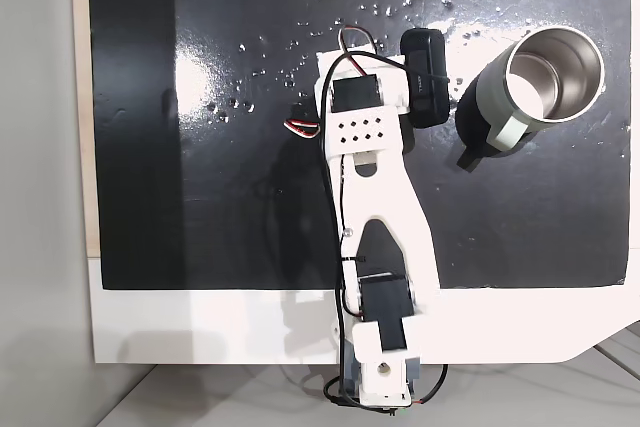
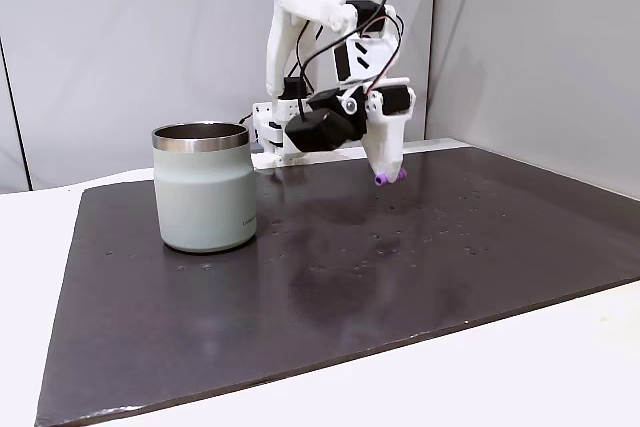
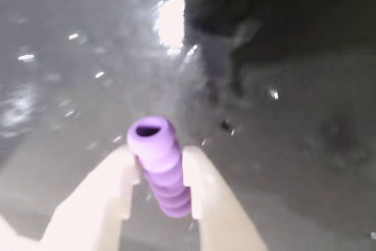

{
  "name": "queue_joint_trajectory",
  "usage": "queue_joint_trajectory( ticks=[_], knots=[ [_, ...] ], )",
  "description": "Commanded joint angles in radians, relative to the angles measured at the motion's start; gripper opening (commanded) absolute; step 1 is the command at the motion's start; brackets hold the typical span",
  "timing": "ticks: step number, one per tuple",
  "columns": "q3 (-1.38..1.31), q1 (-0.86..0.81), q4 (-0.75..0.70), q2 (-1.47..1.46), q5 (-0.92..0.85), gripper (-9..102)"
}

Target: Grasp a pengrip and put it in the cup.

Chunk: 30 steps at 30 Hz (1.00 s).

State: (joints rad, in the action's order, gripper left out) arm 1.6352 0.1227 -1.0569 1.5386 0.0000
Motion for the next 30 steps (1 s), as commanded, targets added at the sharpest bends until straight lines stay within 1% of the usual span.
queue_joint_trajectory(
  ticks=[1,5,10,17,20,28,30],
  knots=[
    [-0.06,-0.031,-0.066,0.149,0.014,0],
    [-0.104,-0.087,-0.178,0.238,0.021,0],
    [-0.195,-0.216,-0.304,0.331,0.005,0],
    [-0.285,-0.407,-0.376,0.425,-0.095,0],
    [-0.31,-0.486,-0.374,0.43,-0.132,0],
    [-0.313,-0.644,-0.285,0.36,-0.187,0],
    [-0.313,-0.663,-0.259,0.322,-0.202,0]
  ],
)
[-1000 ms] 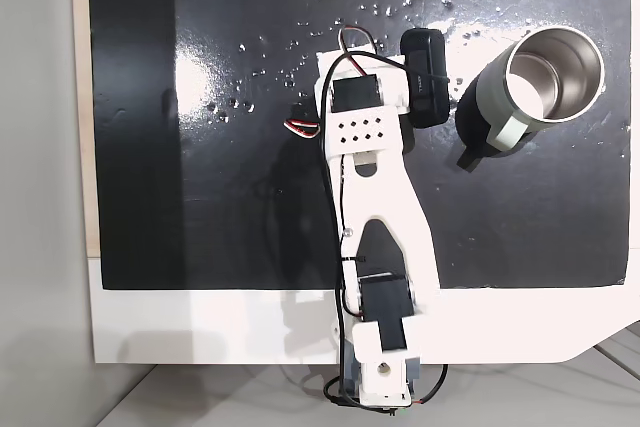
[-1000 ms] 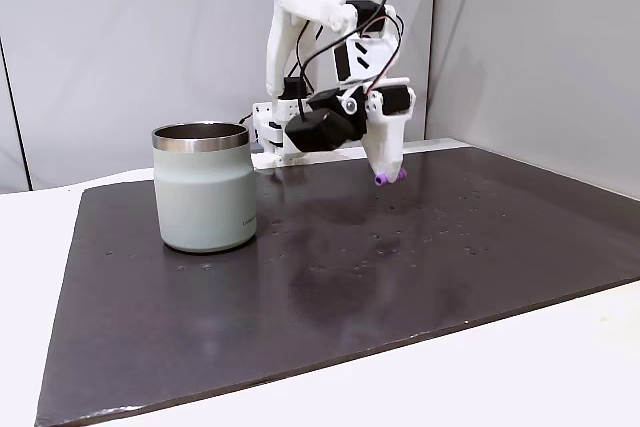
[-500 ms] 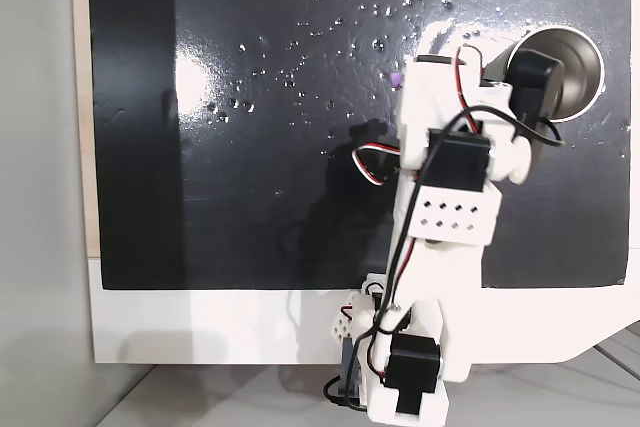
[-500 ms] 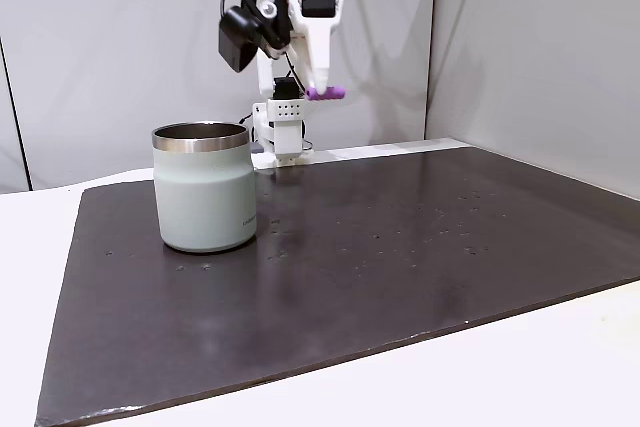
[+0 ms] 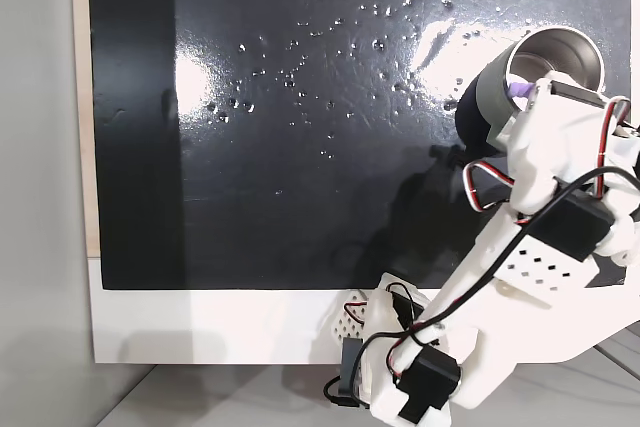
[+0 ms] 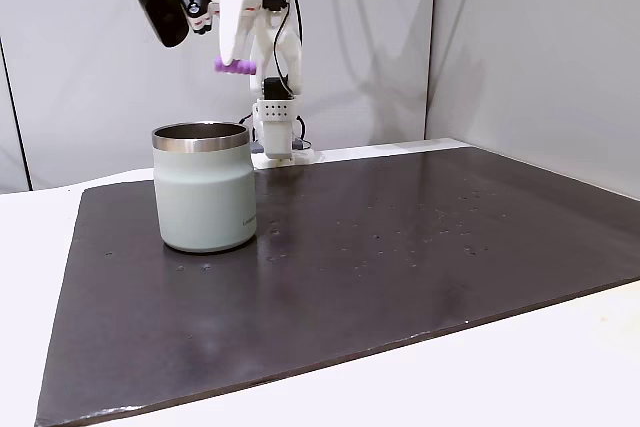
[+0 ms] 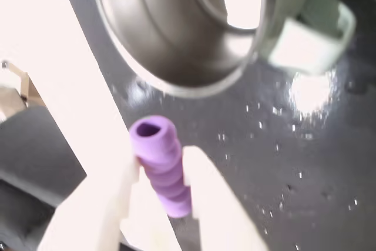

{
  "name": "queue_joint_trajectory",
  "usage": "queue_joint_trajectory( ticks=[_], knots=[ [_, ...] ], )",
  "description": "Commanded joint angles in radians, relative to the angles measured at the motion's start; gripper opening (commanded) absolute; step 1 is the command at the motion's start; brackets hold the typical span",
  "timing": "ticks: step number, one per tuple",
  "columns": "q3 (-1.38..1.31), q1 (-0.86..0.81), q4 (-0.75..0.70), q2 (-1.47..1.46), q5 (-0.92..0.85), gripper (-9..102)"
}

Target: Grasp a pengrip and put it in the cup.

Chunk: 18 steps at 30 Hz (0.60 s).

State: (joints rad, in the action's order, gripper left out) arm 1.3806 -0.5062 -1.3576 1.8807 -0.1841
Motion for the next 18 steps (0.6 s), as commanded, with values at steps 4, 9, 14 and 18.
queue_joint_trajectory(
  ticks=[4,9,14,18],
  knots=[
    [-0.087,-0.054,0.071,-0.109,-0.035,0],
    [-0.152,-0.064,0.078,-0.198,-0.041,0],
    [-0.186,-0.063,0.078,-0.224,-0.044,0],
    [-0.224,-0.064,0.078,-0.259,-0.043,0]
  ],
)
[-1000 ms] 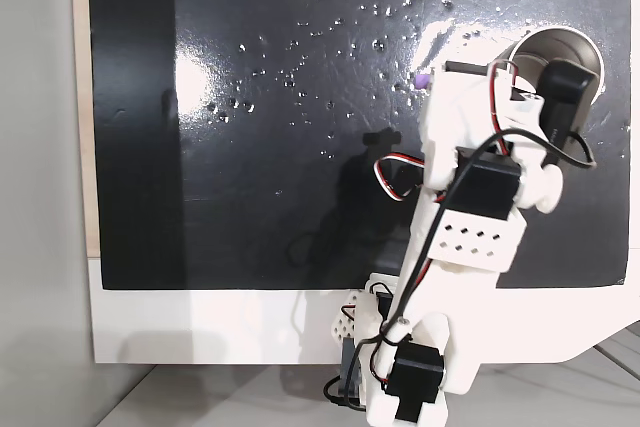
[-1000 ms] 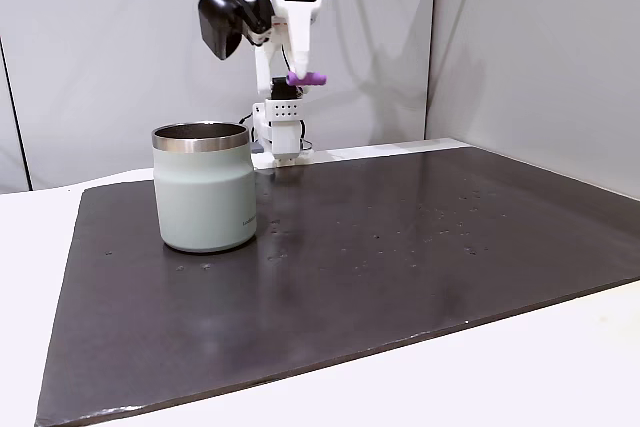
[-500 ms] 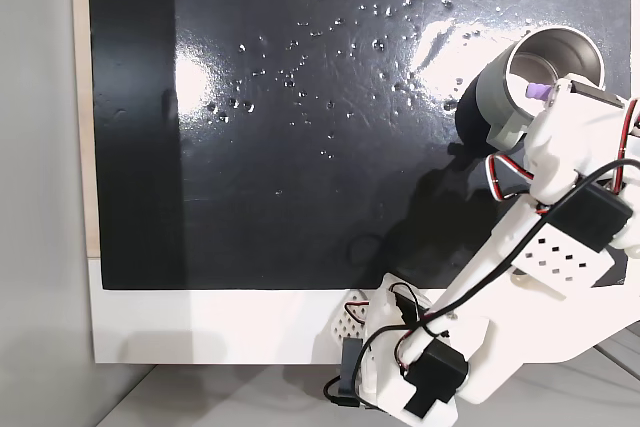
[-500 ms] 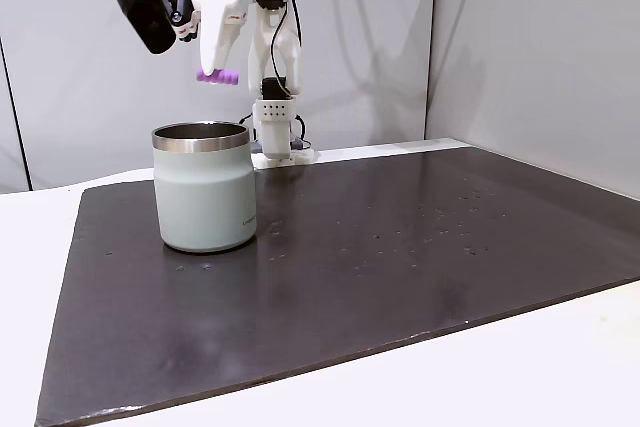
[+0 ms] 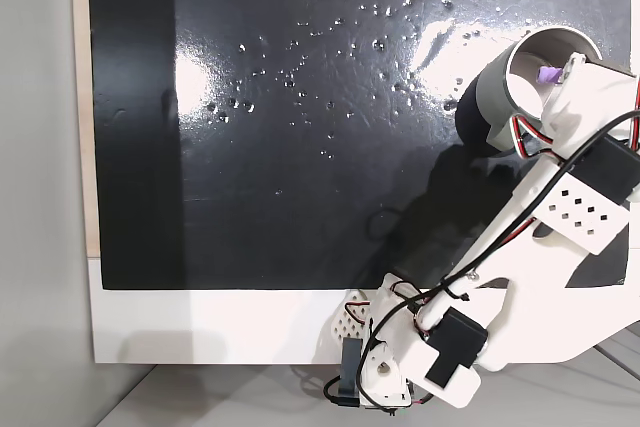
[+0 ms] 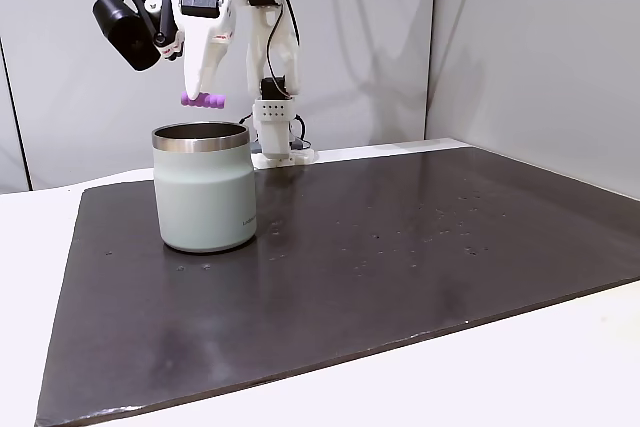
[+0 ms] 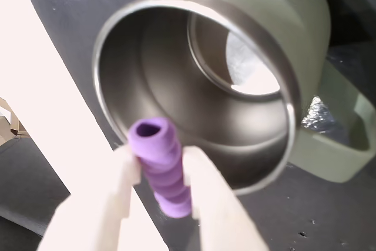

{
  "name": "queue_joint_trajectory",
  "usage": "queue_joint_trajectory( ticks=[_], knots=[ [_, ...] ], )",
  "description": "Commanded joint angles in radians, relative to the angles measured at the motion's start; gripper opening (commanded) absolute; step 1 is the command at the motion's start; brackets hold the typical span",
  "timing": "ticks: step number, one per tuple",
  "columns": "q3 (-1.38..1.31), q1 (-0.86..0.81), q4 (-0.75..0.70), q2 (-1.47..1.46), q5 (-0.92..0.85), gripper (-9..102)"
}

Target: Grasp a pengrip and put it in the cup.

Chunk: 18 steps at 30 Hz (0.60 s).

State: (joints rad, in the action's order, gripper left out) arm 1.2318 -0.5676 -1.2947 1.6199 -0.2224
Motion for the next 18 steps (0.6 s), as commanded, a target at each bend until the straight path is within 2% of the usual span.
queue_joint_trajectory(
  ticks=[1,7,12,18],
  knots=[
    [-0.081,-0.003,0.015,-0.006,-0.005,0],
    [-0.083,-0.002,0.015,-0.009,-0.008,1],
    [-0.086,-0.002,0.012,-0.008,0.017,21],
    [-0.089,0.002,0.003,-0.002,0.025,22]
  ],
)
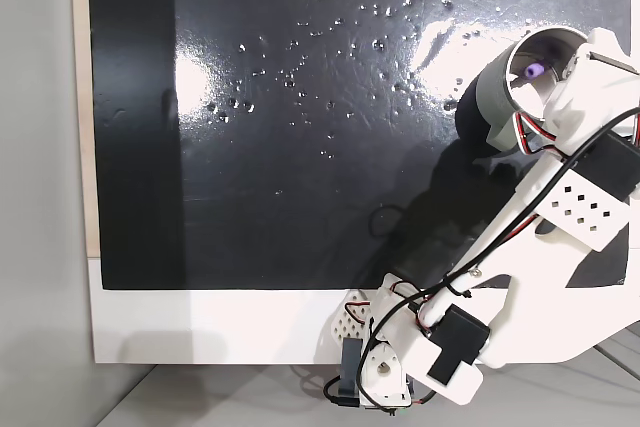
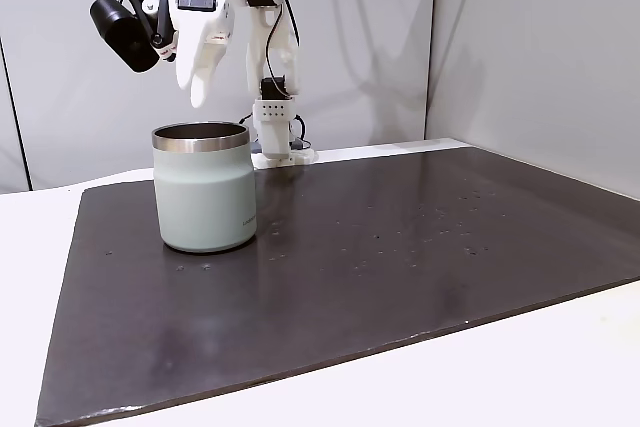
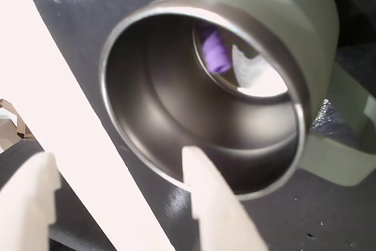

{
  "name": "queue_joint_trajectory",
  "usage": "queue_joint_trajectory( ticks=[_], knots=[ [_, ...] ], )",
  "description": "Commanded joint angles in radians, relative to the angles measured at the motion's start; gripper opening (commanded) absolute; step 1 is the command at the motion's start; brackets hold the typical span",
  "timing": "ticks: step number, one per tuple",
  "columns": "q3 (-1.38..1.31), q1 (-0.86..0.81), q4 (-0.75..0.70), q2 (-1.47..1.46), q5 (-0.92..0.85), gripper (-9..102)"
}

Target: Grasp a pengrip and put it in the cup.

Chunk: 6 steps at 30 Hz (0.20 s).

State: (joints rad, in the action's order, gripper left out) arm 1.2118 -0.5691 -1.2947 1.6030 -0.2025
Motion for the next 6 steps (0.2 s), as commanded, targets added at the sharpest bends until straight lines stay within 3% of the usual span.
queue_joint_trajectory(
  ticks=[1,6],
  knots=[
    [-0.069,0.005,0.002,0.015,0.005,22],
    [-0.072,0.006,-0.003,0.015,0.005,22]
  ],
)
